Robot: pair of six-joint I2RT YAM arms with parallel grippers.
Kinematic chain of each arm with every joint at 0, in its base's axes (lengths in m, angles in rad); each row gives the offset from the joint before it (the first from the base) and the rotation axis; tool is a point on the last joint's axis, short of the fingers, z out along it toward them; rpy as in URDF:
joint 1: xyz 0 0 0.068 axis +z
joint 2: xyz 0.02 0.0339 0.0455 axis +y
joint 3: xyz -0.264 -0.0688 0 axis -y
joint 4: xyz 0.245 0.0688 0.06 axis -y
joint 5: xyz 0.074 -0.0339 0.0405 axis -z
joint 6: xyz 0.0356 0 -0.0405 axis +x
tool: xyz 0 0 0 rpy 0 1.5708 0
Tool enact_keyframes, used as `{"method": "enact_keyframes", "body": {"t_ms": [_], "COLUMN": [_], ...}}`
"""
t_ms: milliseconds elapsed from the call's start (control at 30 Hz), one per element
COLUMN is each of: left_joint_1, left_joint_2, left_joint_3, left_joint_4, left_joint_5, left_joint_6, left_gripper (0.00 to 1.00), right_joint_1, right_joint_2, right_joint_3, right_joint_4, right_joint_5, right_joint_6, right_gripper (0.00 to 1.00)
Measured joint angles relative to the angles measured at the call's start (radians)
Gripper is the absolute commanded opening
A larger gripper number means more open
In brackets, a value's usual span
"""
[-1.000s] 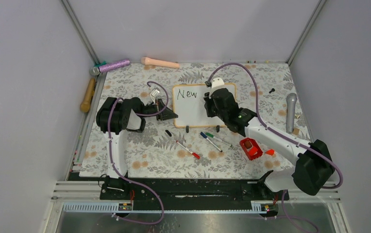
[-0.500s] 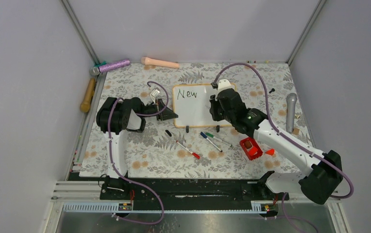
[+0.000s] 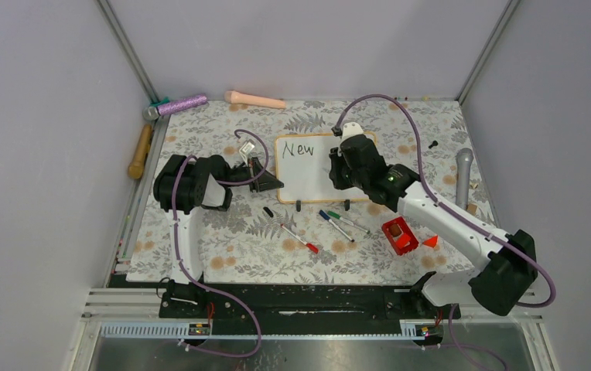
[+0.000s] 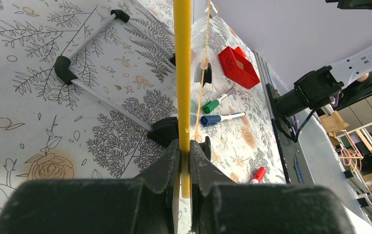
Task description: Write a sentence on the whiteboard
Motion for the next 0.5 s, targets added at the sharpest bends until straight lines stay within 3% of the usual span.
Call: {"method": "enact_keyframes", "body": {"t_ms": [500], "left_joint_1": [-0.001], "left_joint_2": [0.015], "left_joint_3": [0.008], "left_joint_4": [0.014], "left_joint_5": [0.0], "left_joint_6": [-0.022], "left_gripper": [0.06], "right_joint_1": [0.002], "right_joint_2": [0.17], "right_joint_3": [0.072], "right_joint_4": [0.136], "right_joint_5": [-0.106], "right_joint_6": [0.012], "right_gripper": [0.0]}}
